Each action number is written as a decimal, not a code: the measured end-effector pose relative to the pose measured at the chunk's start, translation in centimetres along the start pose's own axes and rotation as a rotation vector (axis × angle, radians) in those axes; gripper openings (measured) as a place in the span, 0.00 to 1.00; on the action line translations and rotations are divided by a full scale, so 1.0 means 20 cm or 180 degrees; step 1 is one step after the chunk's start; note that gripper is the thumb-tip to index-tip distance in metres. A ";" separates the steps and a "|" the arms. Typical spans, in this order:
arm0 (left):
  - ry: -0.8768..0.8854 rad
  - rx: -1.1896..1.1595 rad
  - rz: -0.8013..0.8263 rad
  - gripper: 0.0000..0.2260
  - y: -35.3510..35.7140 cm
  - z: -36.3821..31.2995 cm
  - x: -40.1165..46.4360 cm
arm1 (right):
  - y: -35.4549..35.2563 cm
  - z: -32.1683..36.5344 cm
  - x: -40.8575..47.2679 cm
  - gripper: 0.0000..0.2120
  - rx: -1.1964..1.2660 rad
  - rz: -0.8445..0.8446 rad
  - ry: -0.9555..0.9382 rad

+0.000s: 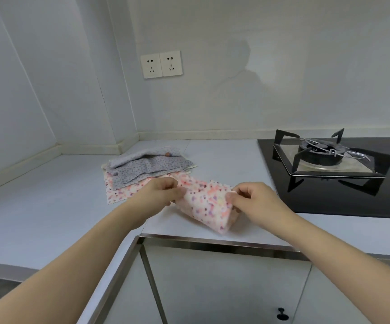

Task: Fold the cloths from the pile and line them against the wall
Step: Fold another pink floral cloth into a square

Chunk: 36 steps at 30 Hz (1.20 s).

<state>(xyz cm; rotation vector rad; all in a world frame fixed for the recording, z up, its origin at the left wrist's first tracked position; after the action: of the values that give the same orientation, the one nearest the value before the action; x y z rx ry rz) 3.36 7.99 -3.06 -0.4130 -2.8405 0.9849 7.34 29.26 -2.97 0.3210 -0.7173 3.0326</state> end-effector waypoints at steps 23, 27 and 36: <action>0.1531 0.2170 -0.1333 0.06 0.33 -0.41 0.09 | -0.14 -0.26 0.24 0.11 -0.2244 -0.0465 -0.0240; 0.0647 0.2305 -0.0352 0.12 0.49 -0.24 0.14 | -0.14 -0.25 0.23 0.12 -0.2309 -0.0464 -0.0235; 0.0173 0.2472 0.0349 0.15 0.53 -0.16 0.14 | -0.14 -0.24 0.20 0.16 -0.2564 -0.0475 -0.0178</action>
<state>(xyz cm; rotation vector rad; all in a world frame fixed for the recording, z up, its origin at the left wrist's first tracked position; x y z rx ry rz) 3.64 18.69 -7.22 -0.4818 -2.1536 1.9190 2.58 33.66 -5.07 0.3976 -1.7113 2.3383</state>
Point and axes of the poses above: each hand's wrist, its own x-axis towards the middle knuckle, its own y-axis out of the palm, z = x × y, the point moved 10 cm from there along x, towards the middle knuckle, and after that the axes turned 7 degrees about x, right-handed, at the moved point
